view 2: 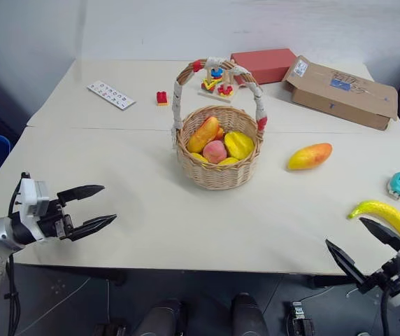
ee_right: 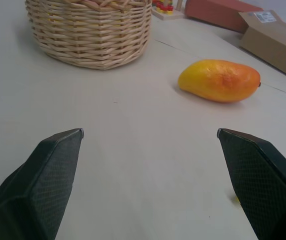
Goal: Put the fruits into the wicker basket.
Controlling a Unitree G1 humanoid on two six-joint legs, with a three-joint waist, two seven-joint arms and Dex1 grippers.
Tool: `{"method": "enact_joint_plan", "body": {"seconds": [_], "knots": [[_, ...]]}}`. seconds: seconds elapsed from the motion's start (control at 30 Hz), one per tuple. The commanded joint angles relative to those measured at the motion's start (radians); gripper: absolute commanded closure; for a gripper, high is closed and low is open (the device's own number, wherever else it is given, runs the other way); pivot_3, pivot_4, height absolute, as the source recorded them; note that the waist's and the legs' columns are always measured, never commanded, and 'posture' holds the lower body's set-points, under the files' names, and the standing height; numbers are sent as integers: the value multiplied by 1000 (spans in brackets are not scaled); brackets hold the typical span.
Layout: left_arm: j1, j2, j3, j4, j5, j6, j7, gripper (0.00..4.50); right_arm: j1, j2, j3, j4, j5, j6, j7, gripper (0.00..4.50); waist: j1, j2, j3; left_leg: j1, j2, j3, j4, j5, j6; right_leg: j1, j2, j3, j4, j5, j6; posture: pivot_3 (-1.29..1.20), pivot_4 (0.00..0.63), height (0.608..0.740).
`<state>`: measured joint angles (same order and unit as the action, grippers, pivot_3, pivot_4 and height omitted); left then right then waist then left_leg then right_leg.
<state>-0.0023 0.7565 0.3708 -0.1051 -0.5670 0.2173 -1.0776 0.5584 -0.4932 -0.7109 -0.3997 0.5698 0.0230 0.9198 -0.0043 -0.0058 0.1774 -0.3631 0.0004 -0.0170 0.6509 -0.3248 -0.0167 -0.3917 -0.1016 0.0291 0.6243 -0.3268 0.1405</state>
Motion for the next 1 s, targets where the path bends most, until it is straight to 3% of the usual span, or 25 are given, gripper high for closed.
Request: {"method": "enact_joint_plan", "body": {"seconds": [0.03, 0.13, 0.23, 0.33, 0.5, 0.63, 0.8, 0.93, 1.0], "knots": [[-21, -2, 16, -34, -23, -3, 10, 0, -61, -20, 1, 4, 34, 22, -49, 34, -1, 0, 0, 0, 0, 0, 0, 0, 0, 0, 0, 0, 0, 0, 0, 0, 150, 740], [-47, -19, 10, -46, -31, 3, 30, 0, -208, -85, 31, -2, 70, 137, -145, 34, -11, 0, 0, 3, 1, 2, 0, 0, 0, 0, 0, 1, 1, 0, 0, 0, 150, 740], [-85, -44, -4, -45, -31, 7, 59, 0, -469, -185, 113, 69, 74, 415, -365, 34, -21, 0, 0, 4, 1, 2, -1, 0, -1, 0, 0, 1, 2, 0, -1, 0, 150, 740], [-107, -64, -28, -49, -28, 15, 74, 0, -701, -249, 223, 188, 25, 620, -491, 34, -23, 0, 0, 4, 1, 2, -1, 1, -3, -1, 1, 1, 3, 0, -2, 0, 150, 740], [-130, -89, -67, -75, -25, 28, 98, 0, -1200, -224, 383, 600, -131, 832, -734, 34, -27, 0, 0, -1, 0, 4, 1, 3, -7, -6, 2, 3, 4, 0, -2, 0, 150, 740], [-118, -94, -72, -94, -28, 36, 110, 0, -1473, -135, 336, 926, -150, 815, -852, 34, -27, 0, 0, -12, -1, 4, 2, 4, -7, -19, 3, 3, 13, 0, -2, 0, 150, 740], [-103, -97, -74, -114, -31, 42, 118, 0, -1633, -70, 319, 1172, -182, 803, -944, 34, -26, 0, 0, -14, -1, 4, 3, 4, -7, -20, 2, 3, 13, 0, -2, 0, 150, 740], [-97, -96, -72, -135, -37, 49, 124, 0, -1675, -36, 309, 1244, -157, 916, -933, 34, -30, 0, 0, -15, -2, 5, 5, 3, -6, -20, 1, 3, 13, 0, -2, 0, 150, 740], [-95, -95, -69, -144, -43, 52, 121, 0, -1675, -31, 311, 1231, -143, 976, -904, 439, -30, 0, 0, -15, -2, 5, 6, 3, -6, -20, 2, 3, 14, 0, -2, 0, 150, 740]]}}
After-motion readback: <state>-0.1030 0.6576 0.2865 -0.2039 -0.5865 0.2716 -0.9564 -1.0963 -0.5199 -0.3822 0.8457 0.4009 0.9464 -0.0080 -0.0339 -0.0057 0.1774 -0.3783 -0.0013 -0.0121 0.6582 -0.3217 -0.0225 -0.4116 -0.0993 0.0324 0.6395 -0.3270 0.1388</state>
